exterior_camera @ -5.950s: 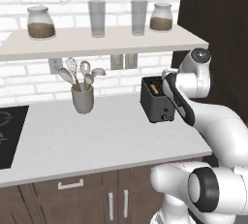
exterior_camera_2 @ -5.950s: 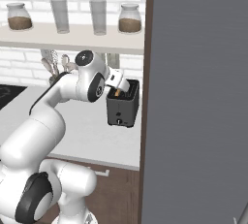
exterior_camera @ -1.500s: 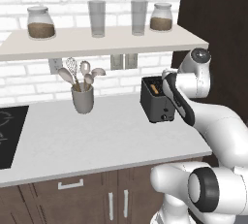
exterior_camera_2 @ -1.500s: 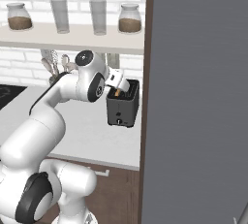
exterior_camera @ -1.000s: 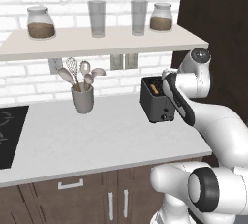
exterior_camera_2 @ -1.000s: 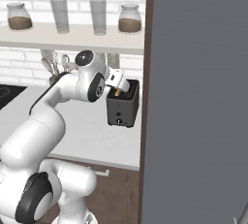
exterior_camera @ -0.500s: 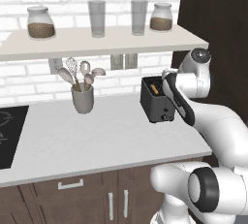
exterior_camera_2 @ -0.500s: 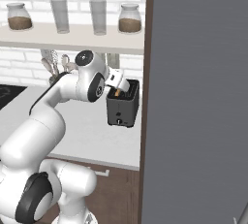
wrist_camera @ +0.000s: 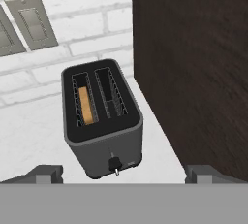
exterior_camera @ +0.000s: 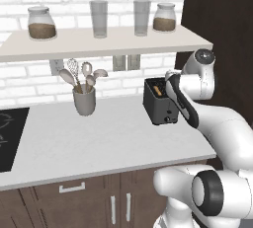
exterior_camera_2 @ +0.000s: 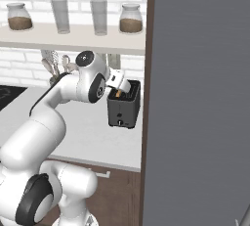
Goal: Start the toaster. Once the lever pops up, take the bread to the plate on the dining counter.
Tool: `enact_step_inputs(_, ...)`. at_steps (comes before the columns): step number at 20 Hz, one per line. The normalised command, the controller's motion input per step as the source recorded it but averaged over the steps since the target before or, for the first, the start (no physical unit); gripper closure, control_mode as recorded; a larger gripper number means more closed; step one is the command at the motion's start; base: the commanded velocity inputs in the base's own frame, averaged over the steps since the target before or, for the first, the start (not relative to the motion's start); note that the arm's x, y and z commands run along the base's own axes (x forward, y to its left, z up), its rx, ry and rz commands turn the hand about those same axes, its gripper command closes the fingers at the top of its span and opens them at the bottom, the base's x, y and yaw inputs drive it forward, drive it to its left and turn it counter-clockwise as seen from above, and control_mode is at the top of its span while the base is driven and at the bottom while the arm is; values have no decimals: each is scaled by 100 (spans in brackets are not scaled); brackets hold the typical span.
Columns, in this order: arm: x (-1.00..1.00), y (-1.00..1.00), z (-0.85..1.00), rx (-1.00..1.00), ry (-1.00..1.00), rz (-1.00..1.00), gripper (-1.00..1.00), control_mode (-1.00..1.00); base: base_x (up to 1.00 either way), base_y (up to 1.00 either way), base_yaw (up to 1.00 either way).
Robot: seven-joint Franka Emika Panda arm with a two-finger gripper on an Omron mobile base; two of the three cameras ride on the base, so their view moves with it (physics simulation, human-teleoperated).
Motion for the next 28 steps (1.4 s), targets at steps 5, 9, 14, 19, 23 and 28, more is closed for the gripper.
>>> enact_step_inputs(5, 0, 0, 0, 0, 0, 0, -100, -100, 0, 0, 0)
enact_step_inputs(9, 0, 0, 0, 0, 0, 0, -100, -100, 0, 0, 0)
enact_step_inputs(14, 0, 0, 0, 0, 0, 0, -100, -100, 0, 0, 0)
enact_step_inputs(19, 0, 0, 0, 0, 0, 0, -100, -100, 0, 0, 0)
enact_step_inputs(23, 0, 0, 0, 0, 0, 0, -100, -100, 0, 0, 0)
enact_step_inputs(28, 0, 0, 0, 0, 0, 0, -100, -100, 0, 0, 0)
